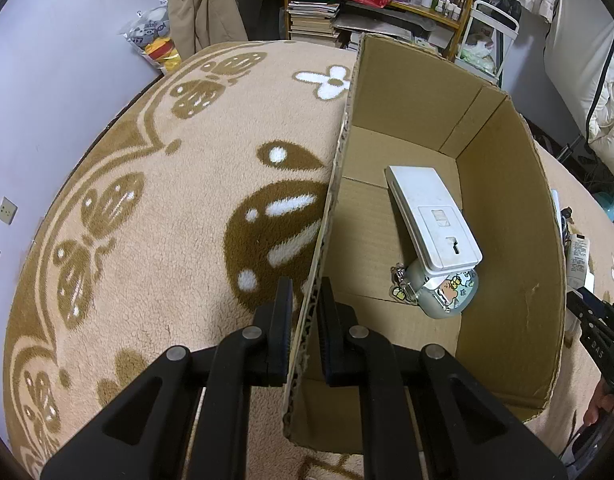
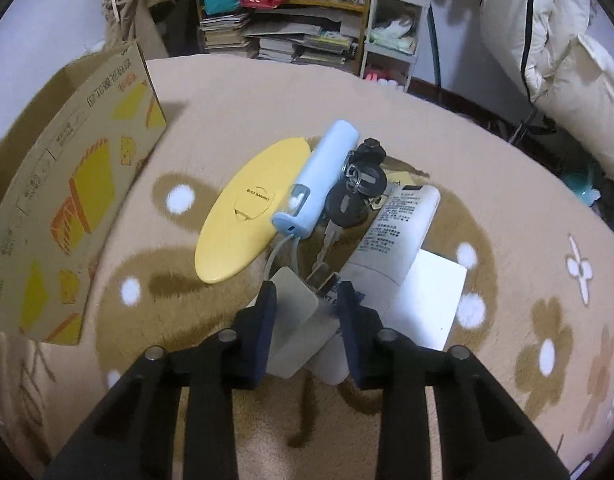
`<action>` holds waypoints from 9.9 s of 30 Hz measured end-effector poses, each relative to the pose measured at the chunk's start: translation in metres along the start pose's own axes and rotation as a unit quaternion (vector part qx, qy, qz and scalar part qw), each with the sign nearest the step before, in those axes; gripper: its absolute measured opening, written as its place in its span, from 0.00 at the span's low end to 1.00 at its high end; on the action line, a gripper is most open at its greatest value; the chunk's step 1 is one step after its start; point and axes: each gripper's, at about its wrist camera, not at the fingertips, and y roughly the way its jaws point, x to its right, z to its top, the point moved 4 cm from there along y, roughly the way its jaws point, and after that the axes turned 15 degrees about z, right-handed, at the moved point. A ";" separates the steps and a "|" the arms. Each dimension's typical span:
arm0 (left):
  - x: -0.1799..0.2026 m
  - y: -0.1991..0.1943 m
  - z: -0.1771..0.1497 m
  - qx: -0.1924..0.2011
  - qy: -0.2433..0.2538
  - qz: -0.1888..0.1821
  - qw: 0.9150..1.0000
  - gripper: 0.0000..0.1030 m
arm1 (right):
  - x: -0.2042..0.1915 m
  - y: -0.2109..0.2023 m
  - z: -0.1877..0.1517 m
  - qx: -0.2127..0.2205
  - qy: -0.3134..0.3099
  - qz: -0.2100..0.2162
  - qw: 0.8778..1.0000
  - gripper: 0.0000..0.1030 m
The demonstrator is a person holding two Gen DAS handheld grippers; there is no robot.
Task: Organize rigid objects
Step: 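Grasp the white square charger with the right tool, then carry the white charger with the right tool into the box and release, then move the right tool back over the pile to the white remote, then grasp the white TV remote with the right tool and lift it, then carry the remote with the right tool into the box and release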
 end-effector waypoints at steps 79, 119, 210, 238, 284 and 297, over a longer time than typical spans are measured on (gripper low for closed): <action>-0.002 0.002 0.005 -0.001 -0.015 -0.017 1.000 0.09 | -0.151 -0.034 0.095 0.076 -0.080 0.144 0.983 0.57; -0.007 0.002 0.005 -0.003 -0.030 -0.034 0.999 0.09 | -0.196 -0.005 0.079 0.036 -0.139 0.132 0.981 0.76; -0.009 -0.001 0.006 0.007 -0.024 -0.028 0.999 0.10 | 0.048 0.021 0.013 0.011 0.279 0.050 0.959 0.34; -0.008 -0.001 0.007 0.006 -0.024 -0.028 0.999 0.10 | 0.041 0.027 -0.007 0.061 0.329 0.017 0.942 0.43; -0.007 -0.006 0.007 0.007 -0.028 -0.029 0.999 0.10 | -0.175 0.011 0.097 0.033 0.061 0.149 0.986 0.43; -0.007 -0.008 0.007 0.009 -0.029 -0.028 0.999 0.10 | -0.176 0.012 0.101 0.023 0.039 0.156 0.987 0.26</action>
